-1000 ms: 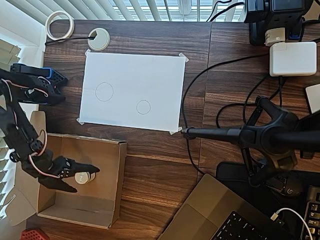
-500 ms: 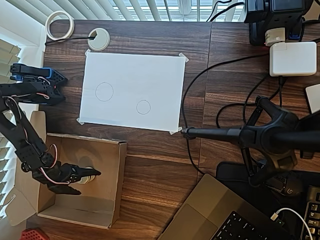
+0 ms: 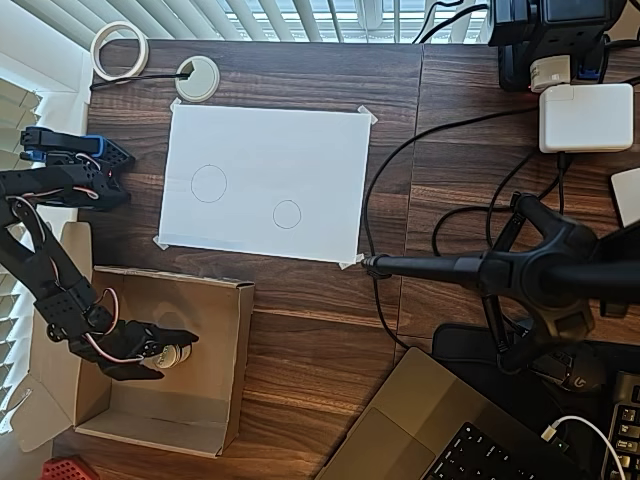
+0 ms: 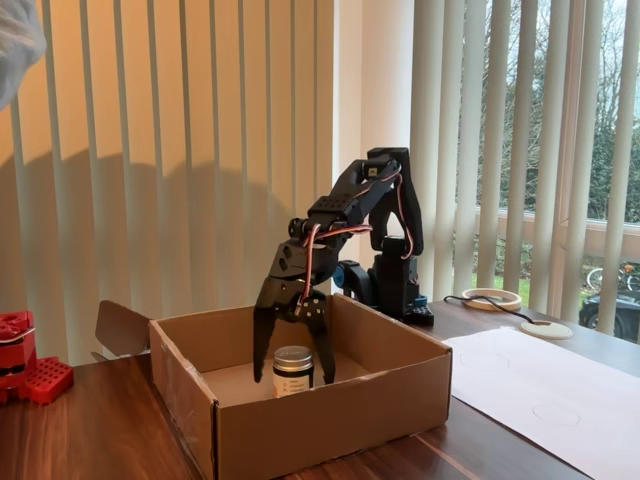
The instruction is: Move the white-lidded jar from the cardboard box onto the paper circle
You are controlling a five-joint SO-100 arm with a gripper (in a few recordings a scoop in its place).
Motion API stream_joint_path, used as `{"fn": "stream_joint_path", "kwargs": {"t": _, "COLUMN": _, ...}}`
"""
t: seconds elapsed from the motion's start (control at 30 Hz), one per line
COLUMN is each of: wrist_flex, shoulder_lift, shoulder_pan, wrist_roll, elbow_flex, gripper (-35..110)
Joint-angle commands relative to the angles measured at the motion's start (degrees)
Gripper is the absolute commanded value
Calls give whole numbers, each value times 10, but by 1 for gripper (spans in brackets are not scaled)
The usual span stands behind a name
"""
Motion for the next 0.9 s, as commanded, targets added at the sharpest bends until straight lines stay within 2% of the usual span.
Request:
{"fn": "stream_joint_path", "kwargs": {"t": 0.0, "wrist_flex": -3, "shoulder_lift": 51, "shoulder_pan": 4, "wrist_roll": -3, "elbow_flex": 2, "gripper": 45}}
{"fn": "stream_joint_path", "kwargs": {"t": 0.63, "wrist_flex": -14, "shoulder_lift": 59, "shoulder_pan": -1, "wrist_roll": 14, "elbow_flex": -1, "gripper": 40}}
{"fn": "stream_joint_path", "kwargs": {"t": 0.87, "wrist_flex": -19, "shoulder_lift": 69, "shoulder_pan": -6, "wrist_roll": 14, "elbow_flex": 6, "gripper": 31}}
